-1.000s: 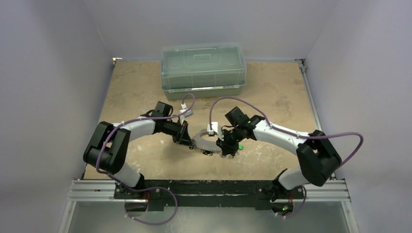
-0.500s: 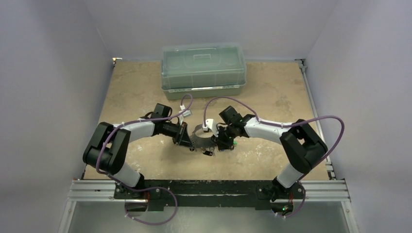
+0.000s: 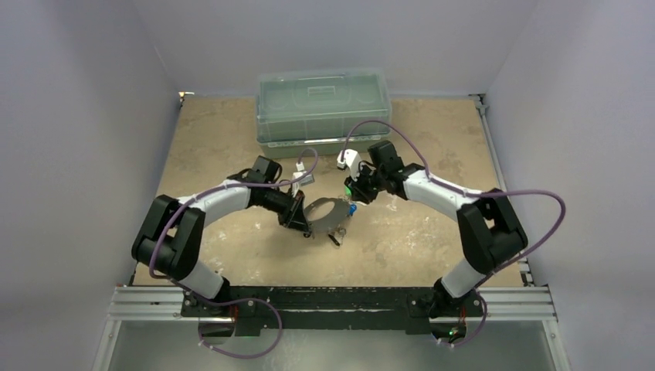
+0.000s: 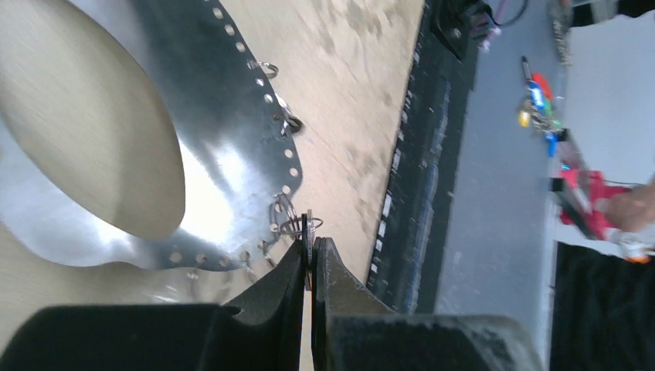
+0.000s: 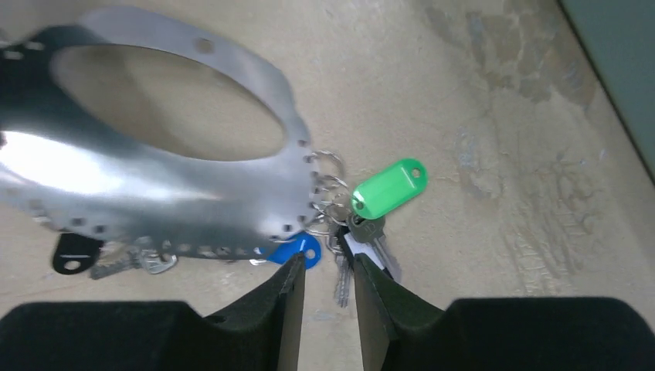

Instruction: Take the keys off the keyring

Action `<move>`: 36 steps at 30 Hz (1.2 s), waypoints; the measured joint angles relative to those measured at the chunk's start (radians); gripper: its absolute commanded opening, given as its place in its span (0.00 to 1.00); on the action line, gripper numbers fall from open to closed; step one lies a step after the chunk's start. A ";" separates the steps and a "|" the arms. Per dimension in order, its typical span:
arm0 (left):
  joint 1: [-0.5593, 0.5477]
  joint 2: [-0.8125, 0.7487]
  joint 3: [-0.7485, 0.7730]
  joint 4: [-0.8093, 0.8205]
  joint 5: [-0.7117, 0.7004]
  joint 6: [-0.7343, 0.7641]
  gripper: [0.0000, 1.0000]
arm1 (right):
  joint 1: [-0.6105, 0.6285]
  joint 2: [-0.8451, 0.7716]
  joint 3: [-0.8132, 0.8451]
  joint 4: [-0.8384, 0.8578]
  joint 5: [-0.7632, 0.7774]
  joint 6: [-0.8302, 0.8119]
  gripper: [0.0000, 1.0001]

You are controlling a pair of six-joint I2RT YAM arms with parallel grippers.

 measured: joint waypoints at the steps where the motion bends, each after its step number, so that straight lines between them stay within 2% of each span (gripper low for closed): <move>1: -0.004 0.008 0.040 -0.045 -0.018 0.033 0.00 | -0.001 -0.033 -0.016 0.005 -0.010 0.007 0.34; 8: -0.011 0.122 0.262 -0.290 -0.095 0.280 0.00 | -0.008 -0.260 -0.123 0.052 -0.136 0.086 0.38; 13: -0.011 0.243 0.309 -0.463 -0.095 0.443 0.00 | -0.008 -0.277 -0.124 0.089 -0.221 0.142 0.42; 17: -0.012 0.241 0.309 -0.524 -0.103 0.496 0.00 | -0.018 -0.278 -0.122 0.089 -0.254 0.158 0.49; 21: -0.018 0.184 0.309 -0.520 -0.145 0.503 0.00 | -0.074 -0.299 -0.109 0.106 -0.303 0.195 0.70; 24: -0.021 0.126 0.309 -0.501 -0.186 0.510 0.00 | -0.129 -0.330 -0.092 0.158 -0.328 0.241 0.82; 26: -0.024 0.105 0.311 -0.500 -0.209 0.523 0.00 | -0.150 -0.344 -0.079 0.208 -0.327 0.283 0.97; 27: -0.024 0.099 0.315 -0.500 -0.227 0.532 0.00 | -0.158 -0.351 -0.074 0.238 -0.321 0.314 0.99; 32: -0.026 0.096 0.338 -0.501 -0.282 0.579 0.00 | -0.180 -0.367 -0.051 0.394 -0.280 0.484 0.99; 36: -0.027 0.088 0.372 -0.516 -0.313 0.632 0.00 | -0.193 -0.358 -0.035 0.423 -0.340 0.461 0.95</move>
